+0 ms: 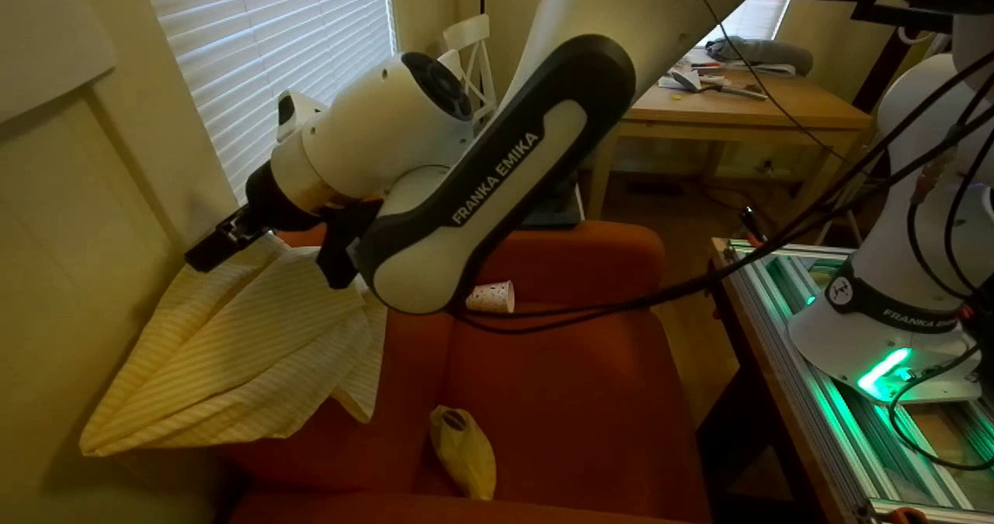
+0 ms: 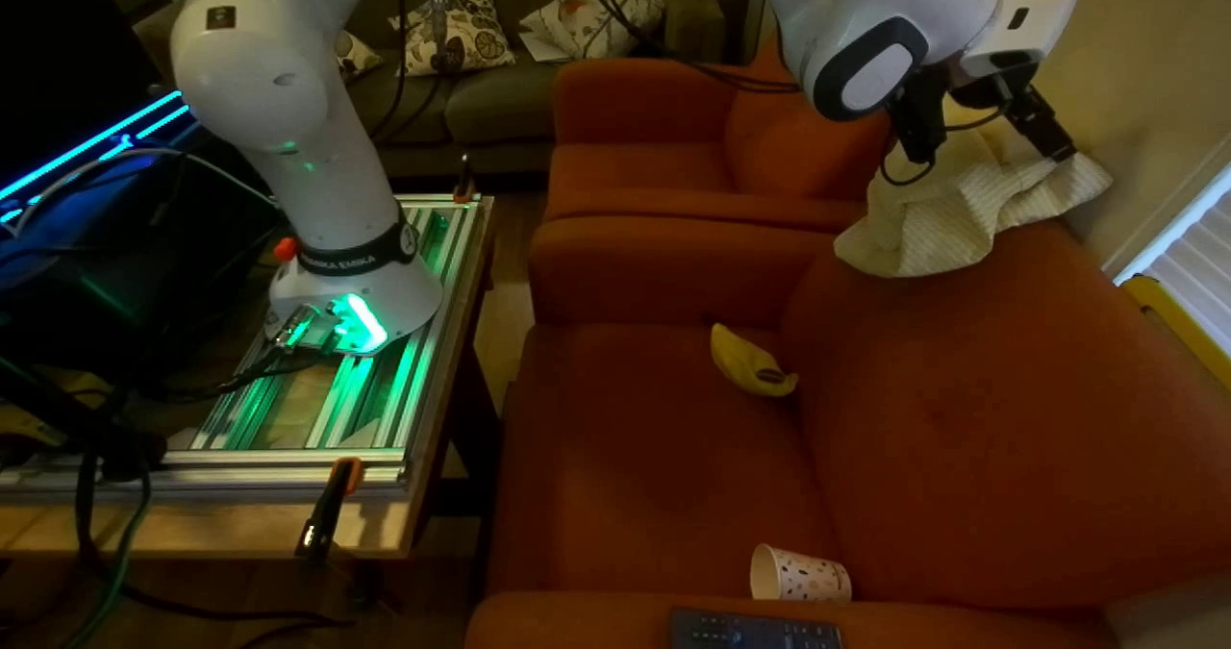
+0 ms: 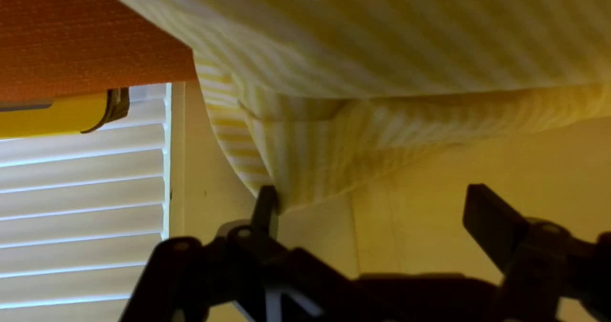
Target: Move the yellow case to the seat, then move the towel to the top of the chair
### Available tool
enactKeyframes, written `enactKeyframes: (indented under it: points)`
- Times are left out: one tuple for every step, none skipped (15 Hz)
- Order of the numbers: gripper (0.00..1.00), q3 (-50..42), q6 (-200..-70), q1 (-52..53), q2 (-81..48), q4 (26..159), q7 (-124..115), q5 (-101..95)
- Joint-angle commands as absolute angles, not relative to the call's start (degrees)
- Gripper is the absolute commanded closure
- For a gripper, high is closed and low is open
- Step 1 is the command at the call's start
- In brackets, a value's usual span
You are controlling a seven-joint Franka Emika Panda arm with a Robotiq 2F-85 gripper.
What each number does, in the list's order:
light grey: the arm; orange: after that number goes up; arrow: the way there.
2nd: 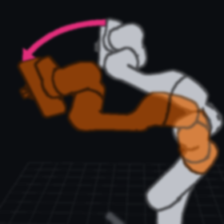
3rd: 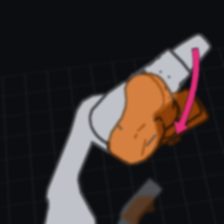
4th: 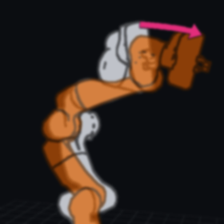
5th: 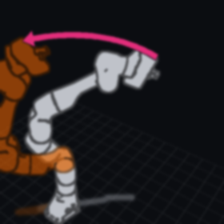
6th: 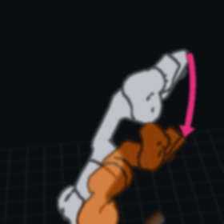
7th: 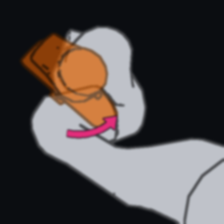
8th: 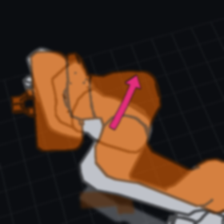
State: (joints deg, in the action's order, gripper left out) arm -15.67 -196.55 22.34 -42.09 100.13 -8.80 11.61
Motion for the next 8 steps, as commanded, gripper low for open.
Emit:
enactKeyframes:
  points:
    - [0.0,-18.84,-202.15,26.37,-40.87,104.53,-9.23,14.8]
    - [0.0,-19.28,-203.94,27.1,-40.64,105.67,-9.07,15.4]
    - [0.0,-19.64,-205.16,27.83,-40.3,106.82,-8.94,16.11]
    - [0.0,-19.49,-205.83,28.14,-39.72,108.16,-9.06,16.55]
    - [0.0,-20.29,-206.61,29.26,-39.64,109.14,-9.0,18.05]
    - [0.0,-20.54,-206.74,29.9,-39.23,110.14,-9.08,19.36]
    - [0.0,-20.87,-206.99,30.64,-38.75,111.31,-9.11,20.72]
    - [0.0,-21.55,-207.34,31.77,-38.2,112.59,-8.97,22.58]
